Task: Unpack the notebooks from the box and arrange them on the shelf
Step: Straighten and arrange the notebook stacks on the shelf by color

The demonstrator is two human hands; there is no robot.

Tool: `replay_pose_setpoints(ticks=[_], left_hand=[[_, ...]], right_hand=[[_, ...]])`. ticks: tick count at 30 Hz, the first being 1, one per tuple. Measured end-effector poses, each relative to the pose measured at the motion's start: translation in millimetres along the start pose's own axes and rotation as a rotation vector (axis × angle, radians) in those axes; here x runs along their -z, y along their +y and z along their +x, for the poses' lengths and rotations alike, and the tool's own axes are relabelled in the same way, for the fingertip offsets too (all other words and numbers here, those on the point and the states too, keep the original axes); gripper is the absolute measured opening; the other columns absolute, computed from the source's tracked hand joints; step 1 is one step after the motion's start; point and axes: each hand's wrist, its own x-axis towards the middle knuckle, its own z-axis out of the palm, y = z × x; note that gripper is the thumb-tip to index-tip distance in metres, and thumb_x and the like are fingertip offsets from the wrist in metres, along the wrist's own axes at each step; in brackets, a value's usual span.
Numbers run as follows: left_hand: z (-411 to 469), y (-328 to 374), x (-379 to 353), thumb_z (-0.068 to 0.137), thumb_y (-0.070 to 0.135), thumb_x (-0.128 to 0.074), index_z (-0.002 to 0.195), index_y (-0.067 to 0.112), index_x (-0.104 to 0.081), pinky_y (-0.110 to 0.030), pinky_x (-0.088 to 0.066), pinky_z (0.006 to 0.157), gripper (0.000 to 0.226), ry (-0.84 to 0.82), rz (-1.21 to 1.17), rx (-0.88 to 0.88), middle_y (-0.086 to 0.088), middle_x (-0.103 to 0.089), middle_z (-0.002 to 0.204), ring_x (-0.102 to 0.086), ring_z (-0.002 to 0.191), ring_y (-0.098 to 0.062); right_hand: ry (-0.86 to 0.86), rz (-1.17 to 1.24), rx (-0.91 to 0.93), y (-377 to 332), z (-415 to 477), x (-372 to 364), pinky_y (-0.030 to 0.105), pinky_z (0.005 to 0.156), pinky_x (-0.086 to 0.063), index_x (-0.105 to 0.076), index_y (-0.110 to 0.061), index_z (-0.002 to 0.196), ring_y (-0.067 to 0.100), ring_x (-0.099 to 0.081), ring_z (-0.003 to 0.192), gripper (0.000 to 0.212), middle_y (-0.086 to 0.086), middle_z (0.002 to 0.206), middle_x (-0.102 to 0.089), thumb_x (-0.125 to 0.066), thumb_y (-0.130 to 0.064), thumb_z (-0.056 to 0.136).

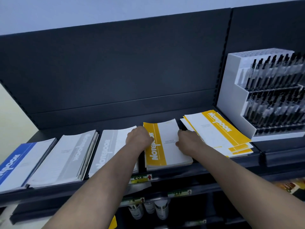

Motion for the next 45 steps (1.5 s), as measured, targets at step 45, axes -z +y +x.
replay_pose_setpoints(ticks=[45], left_hand=[[-15, 157, -74, 0.095, 0.012, -0.057, 0.070, 0.015, -0.029, -0.029, -0.034, 0.075, 0.038, -0.304, -0.545, 0.103, 0.003, -0.033, 0.074, -0.032, 0.062, -0.009]], right_hand=[[-0.115, 0.047, -0.178, 160, -9, 56, 0.037, 0.090, -0.043, -0.017, -0.003, 0.149, 0.035, -0.045, 0.126, 0.071, 0.017, 0.144, -0.037, -0.049, -0.038, 0.097]])
